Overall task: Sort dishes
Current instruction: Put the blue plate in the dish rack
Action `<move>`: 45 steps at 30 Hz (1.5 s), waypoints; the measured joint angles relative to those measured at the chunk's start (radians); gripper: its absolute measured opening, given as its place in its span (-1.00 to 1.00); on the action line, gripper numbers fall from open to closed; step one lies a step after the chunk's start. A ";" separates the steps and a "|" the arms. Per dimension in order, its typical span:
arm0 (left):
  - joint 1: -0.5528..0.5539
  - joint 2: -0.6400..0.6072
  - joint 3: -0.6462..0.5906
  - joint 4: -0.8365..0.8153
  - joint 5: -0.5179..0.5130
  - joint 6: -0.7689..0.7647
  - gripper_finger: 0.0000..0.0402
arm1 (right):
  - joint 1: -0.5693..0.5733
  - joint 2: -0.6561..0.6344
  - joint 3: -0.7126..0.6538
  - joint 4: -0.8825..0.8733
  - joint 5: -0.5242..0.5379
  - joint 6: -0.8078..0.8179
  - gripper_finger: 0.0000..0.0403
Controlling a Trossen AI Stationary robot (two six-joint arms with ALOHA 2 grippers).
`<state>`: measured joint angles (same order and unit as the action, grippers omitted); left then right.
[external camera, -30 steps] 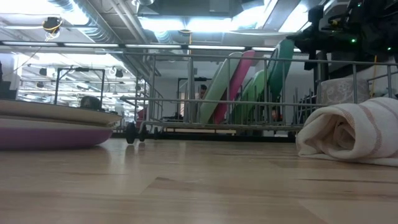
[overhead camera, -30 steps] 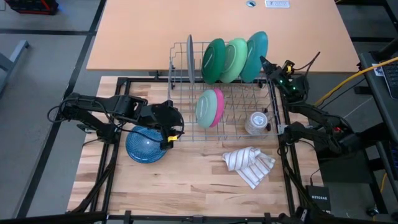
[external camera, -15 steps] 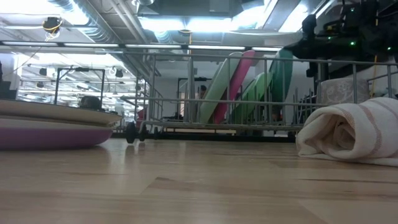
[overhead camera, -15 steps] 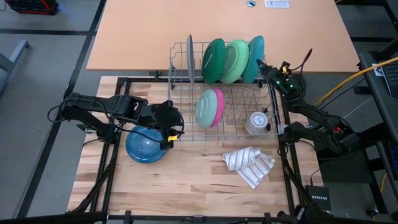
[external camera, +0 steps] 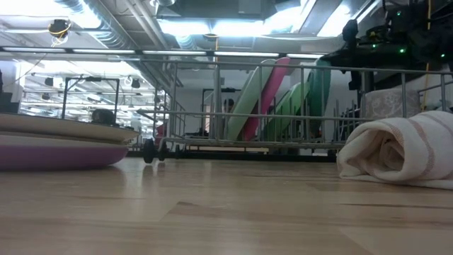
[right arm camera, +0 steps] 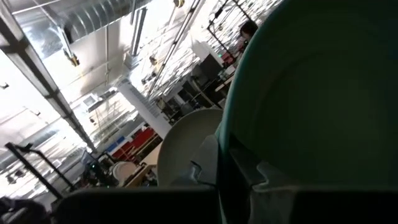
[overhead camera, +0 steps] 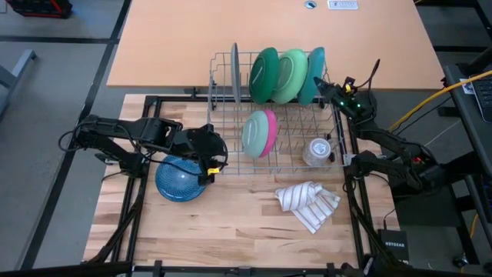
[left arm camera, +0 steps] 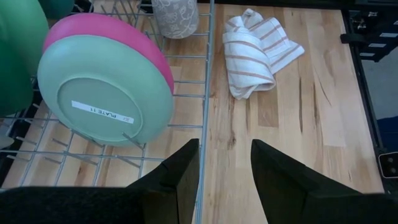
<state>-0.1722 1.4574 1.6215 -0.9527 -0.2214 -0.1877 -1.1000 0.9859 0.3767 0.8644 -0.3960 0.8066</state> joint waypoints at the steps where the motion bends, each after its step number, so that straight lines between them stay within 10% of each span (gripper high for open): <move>1: 0.000 0.000 0.000 0.000 0.000 0.000 -0.34 | -0.001 0.000 0.000 0.004 -0.013 0.000 -0.97; 34: 0.000 0.002 0.000 0.005 -0.025 -0.130 -0.34 | 0.000 -0.002 0.000 0.006 -0.138 0.023 -0.97; 45: -0.050 0.204 0.000 -0.063 -0.064 -0.063 -0.34 | 0.000 -0.002 0.000 0.002 -0.118 0.025 -0.97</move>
<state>-0.2220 1.6611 1.6218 -1.0160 -0.2857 -0.2504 -1.0996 0.9840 0.3767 0.8666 -0.5144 0.8312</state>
